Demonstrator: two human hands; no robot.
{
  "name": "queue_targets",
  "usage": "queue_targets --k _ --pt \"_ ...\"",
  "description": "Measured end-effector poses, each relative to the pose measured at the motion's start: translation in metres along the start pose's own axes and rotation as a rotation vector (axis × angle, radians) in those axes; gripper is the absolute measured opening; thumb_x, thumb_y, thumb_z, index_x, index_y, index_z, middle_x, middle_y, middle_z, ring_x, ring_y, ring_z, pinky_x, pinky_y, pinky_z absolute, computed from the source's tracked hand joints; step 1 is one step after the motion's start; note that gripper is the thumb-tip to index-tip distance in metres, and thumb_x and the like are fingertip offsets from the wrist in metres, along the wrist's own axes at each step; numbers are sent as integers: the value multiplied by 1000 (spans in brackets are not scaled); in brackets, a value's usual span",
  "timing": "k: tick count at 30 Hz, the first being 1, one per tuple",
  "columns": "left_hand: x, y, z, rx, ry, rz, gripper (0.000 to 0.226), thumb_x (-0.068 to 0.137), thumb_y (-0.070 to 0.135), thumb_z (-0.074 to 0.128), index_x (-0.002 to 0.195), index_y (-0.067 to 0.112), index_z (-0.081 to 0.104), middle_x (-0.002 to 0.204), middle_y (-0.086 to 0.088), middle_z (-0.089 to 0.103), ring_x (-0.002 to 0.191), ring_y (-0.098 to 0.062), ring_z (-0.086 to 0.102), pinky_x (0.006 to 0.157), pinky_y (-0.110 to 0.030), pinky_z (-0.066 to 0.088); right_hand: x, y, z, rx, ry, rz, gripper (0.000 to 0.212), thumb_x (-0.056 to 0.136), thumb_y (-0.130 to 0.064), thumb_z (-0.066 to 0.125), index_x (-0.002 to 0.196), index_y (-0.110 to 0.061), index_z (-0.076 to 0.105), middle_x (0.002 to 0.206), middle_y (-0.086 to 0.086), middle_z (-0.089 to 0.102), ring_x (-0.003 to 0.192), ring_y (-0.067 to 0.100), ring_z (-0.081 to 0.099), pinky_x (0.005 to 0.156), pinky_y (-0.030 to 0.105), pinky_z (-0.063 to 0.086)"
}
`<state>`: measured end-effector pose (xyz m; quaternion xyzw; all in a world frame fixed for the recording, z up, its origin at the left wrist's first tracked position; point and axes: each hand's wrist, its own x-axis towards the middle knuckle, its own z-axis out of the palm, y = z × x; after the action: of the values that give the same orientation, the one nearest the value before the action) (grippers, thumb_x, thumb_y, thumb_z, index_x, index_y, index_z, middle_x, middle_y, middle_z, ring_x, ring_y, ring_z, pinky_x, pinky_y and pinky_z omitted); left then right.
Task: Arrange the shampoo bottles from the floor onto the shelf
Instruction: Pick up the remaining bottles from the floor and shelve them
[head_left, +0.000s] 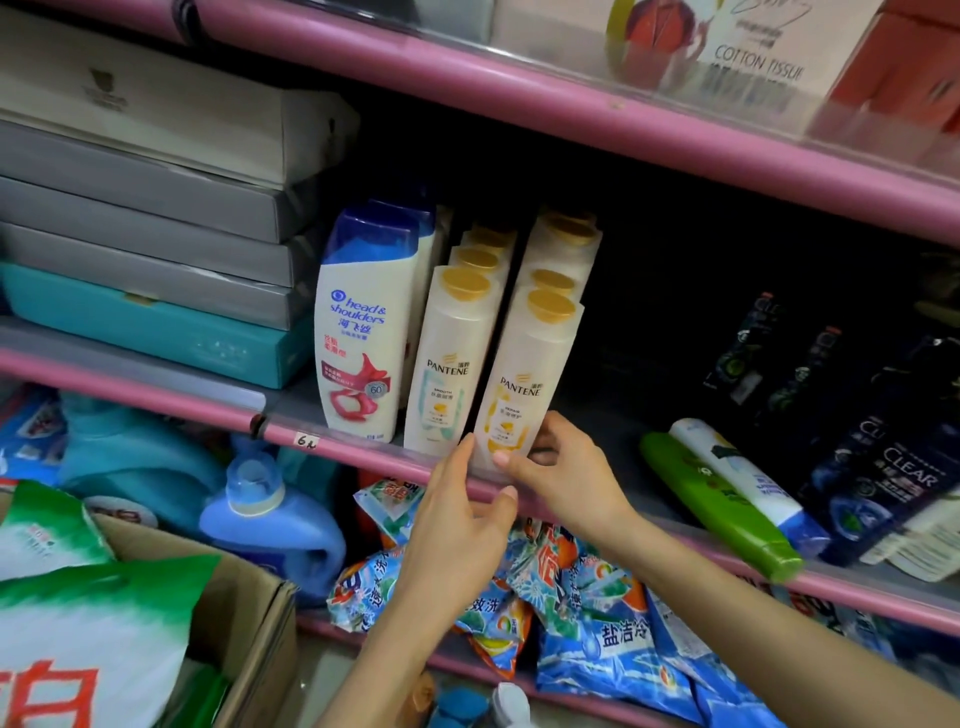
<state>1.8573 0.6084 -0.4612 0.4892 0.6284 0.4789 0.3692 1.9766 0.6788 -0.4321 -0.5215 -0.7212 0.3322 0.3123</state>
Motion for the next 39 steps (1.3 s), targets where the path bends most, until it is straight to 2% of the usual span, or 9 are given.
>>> queue_targets --k 3,7,11,15,18,23,29,35,39 --pt "-1 1 -1 -7 3 15 62 89 33 57 145 32 30 137 9 46 85 11 58 62 -3 42 1 1 -3 8 -23 -22 37 82 -24 73 117 -20 60 105 -11 71 89 -7 65 70 4 47" --pt "-2 0 -2 1 -3 19 61 89 33 57 144 34 31 134 8 49 95 -2 60 74 -19 45 1 3 -3 15 -27 -42 39 83 -21 72 119 -17 60 107 -10 71 90 -9 64 68 2 45" --pt "-2 0 -1 1 -6 23 59 89 32 56 143 34 32 129 5 53 71 9 57 56 -10 39 0 1 -2 7 -27 -48 39 84 -23 72 120 -17 59 108 -9 70 90 -7 65 68 3 46" --pt "-3 1 -3 -5 31 31 55 91 28 55 142 31 34 126 -4 57 63 8 55 54 -9 39 -7 -2 -9 -66 -9 -31 35 84 -27 71 116 -17 59 105 -10 68 92 -4 63 77 8 51" --pt "-6 3 -7 15 60 73 49 92 24 55 139 29 39 130 3 52 77 9 56 60 -8 44 -20 4 -32 -358 85 -38 43 87 -30 66 127 -20 52 118 -6 61 108 7 59 95 24 48" --pt "-11 7 -11 24 79 120 31 93 19 54 122 29 51 123 9 52 80 20 51 64 3 39 -42 26 -92 -1044 167 133 69 85 -38 63 141 -19 29 129 17 45 118 37 47 94 44 42" --pt "-23 10 0 73 35 139 15 91 19 54 102 28 58 106 4 62 85 -1 57 60 -6 39 -53 37 -112 -1079 80 309 72 86 -34 58 143 -15 20 126 27 49 115 43 48 91 46 43" --pt "-36 9 13 124 -25 211 13 92 19 54 102 23 62 101 9 64 86 6 56 63 -5 40 -48 24 -116 -803 24 325 71 88 -17 54 148 -17 17 122 24 56 102 38 59 79 36 45" --pt "-44 9 18 128 -38 276 23 91 20 56 113 26 57 113 10 60 88 4 57 72 -7 42 -54 -11 -119 74 174 431 64 91 -7 55 144 -34 32 124 9 48 86 28 63 61 34 61"
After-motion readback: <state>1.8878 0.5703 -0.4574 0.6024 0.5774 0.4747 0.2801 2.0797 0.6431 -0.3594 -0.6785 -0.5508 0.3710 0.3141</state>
